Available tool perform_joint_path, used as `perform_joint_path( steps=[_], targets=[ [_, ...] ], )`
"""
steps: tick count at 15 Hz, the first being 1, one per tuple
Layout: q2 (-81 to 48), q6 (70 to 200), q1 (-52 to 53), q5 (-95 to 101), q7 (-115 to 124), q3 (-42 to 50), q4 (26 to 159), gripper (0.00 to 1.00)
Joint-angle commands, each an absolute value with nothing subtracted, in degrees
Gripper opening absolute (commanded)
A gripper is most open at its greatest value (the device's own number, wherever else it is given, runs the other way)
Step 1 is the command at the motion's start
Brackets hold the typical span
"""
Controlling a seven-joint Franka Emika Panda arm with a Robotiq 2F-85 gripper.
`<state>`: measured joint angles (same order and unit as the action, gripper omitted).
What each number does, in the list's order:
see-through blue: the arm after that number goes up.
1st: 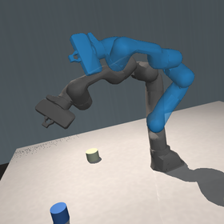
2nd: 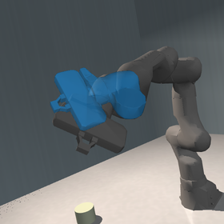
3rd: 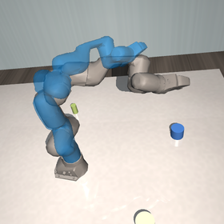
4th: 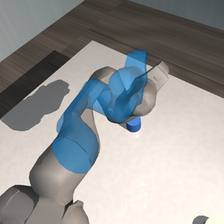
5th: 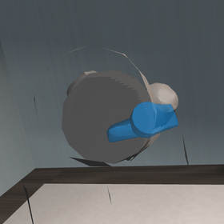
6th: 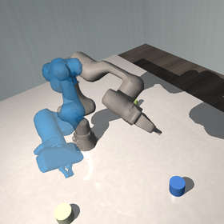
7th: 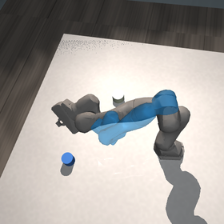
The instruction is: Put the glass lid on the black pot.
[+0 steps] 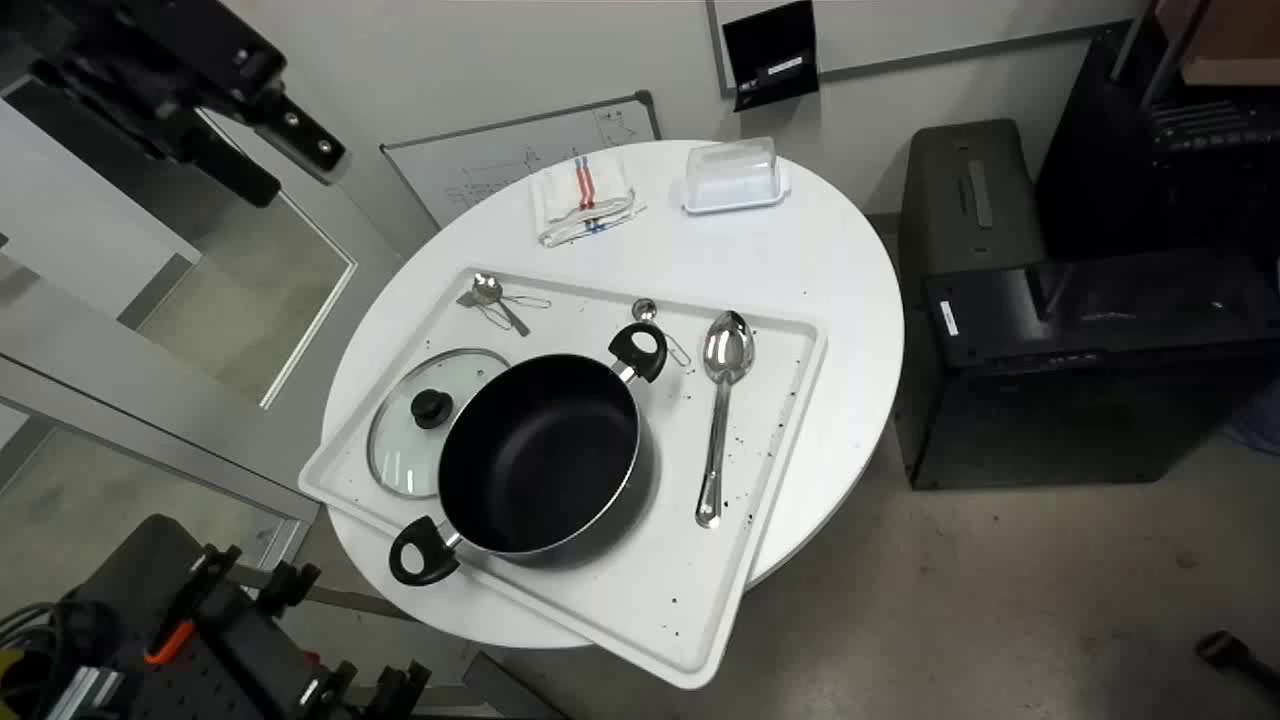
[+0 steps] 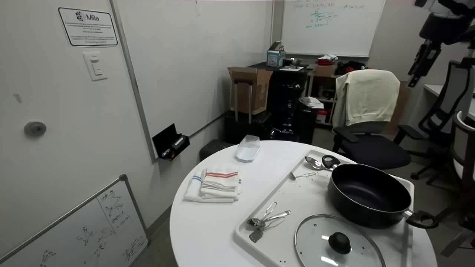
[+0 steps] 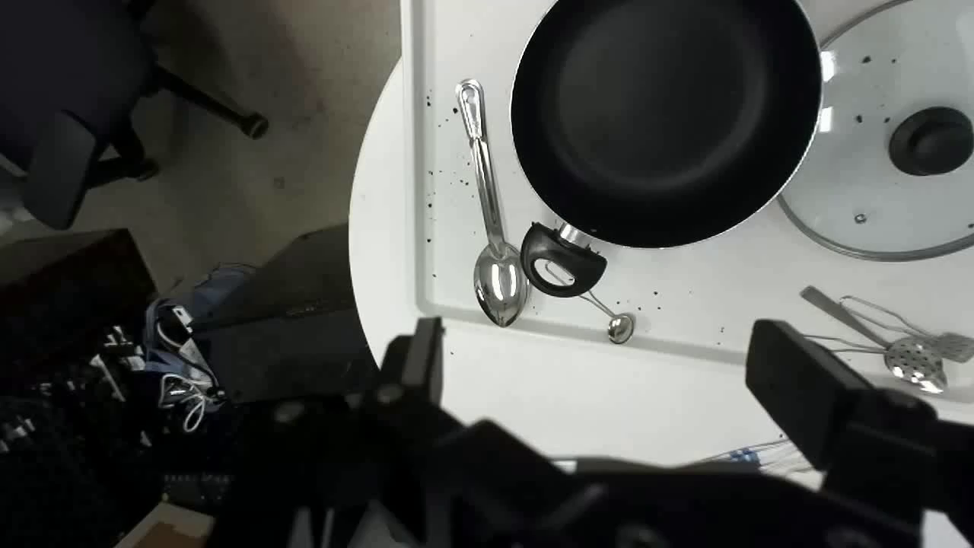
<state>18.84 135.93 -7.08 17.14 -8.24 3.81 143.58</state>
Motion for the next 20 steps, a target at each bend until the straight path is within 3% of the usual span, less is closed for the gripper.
perform_joint_path(
  steps=[1, 11, 20],
  targets=[
    [18.86, 135.76, -6.78, 17.21, -8.19, 4.07, 143.48, 1.0],
    [18.18, 136.21, -6.32, 16.98, -8.99, 4.06, 143.18, 1.0],
    [6.48, 138.9, 3.5, 2.63, -33.68, 4.71, 140.24, 1.0]
  ],
)
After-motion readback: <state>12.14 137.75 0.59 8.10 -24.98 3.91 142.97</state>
